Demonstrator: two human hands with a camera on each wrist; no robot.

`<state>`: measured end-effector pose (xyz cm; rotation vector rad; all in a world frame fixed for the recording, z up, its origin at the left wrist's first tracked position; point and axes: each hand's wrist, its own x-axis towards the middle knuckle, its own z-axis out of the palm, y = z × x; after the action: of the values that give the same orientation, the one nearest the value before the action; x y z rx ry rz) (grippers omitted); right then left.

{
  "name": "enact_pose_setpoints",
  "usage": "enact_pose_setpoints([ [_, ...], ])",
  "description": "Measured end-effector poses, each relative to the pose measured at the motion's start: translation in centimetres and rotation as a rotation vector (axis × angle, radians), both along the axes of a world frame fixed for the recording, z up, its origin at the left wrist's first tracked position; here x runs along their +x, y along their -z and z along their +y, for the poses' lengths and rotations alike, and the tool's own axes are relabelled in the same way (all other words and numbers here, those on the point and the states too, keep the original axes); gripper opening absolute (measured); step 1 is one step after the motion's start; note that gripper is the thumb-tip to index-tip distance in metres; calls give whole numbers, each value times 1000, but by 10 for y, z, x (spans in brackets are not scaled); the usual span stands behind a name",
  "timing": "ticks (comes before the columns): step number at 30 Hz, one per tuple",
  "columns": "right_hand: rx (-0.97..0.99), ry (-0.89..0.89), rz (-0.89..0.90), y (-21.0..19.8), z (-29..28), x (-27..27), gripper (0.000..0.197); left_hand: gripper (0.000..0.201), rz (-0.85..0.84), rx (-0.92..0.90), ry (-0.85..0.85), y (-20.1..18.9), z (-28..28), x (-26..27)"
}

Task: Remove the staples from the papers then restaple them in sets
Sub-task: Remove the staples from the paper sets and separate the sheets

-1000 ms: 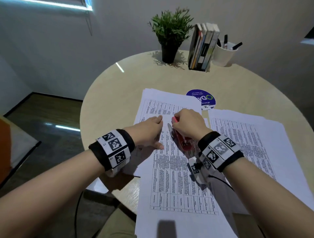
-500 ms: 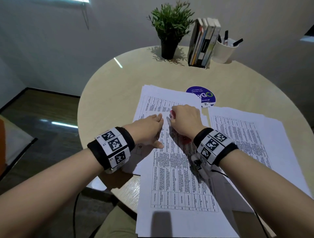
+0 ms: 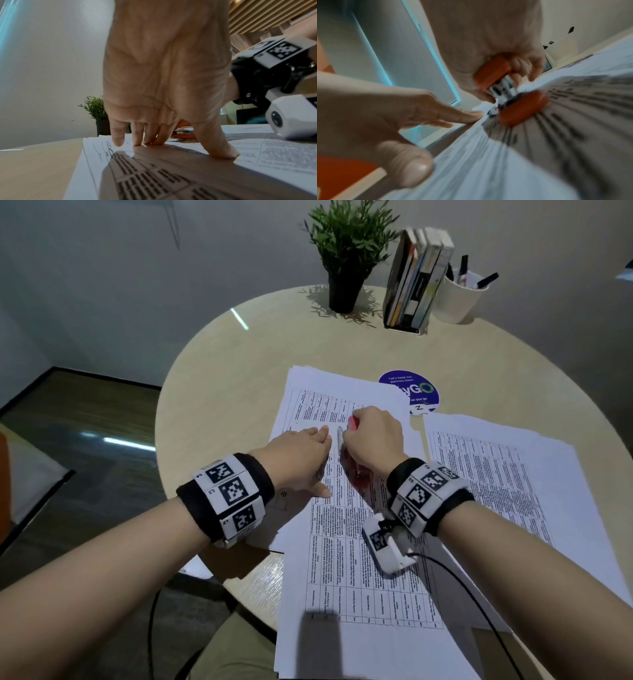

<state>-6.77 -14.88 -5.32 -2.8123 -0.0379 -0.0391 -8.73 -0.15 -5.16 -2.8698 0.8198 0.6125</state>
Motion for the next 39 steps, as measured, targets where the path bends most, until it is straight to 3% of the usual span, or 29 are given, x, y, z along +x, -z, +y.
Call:
enact_pose_setpoints([
  [4, -143, -169, -72, -5, 0, 7, 15, 110, -2, -8, 9, -1, 1, 0],
  [8, -223, -217, -109, -3, -1, 14, 17, 109, 2, -5, 7, -3, 0, -1],
  [12, 13, -60, 19, -5, -1, 25, 17, 109, 12, -12, 0, -3, 1, -1],
  [16, 132, 6, 37, -8, -1, 33, 26, 107, 15, -6, -5, -5, 1, -2],
  [19, 216, 59, 49, -10, -11, 33, 24, 90, -29, -72, -30, -10, -1, 2],
  [21, 269, 70, 46, -13, -23, 29, 18, 82, -60, -160, -94, -14, 1, 10],
  [25, 395, 112, -41, -23, -55, 16, 17, 99, -26, -130, -241, -16, 5, 32],
  [29, 546, 209, -99, -35, -88, 5, 12, 77, 93, -165, -400, -23, -4, 42],
  [32, 610, 284, -116, -40, -113, 1, 18, 39, 54, -268, -390, -24, -6, 43],
  [34, 672, 329, -132, -40, -129, 0, 22, 29, 3, -362, -382, -27, -3, 45],
  [36, 737, 375, -156, -40, -141, -2, 37, 33, -115, -545, -427, -32, 2, 51],
  [38, 792, 390, -181, -40, -151, -5, 47, 47, -174, -853, -639, -45, 9, 57],
  [39, 806, 402, -192, -40, -156, -6, 43, 51, -122, -990, -753, -49, 15, 60],
])
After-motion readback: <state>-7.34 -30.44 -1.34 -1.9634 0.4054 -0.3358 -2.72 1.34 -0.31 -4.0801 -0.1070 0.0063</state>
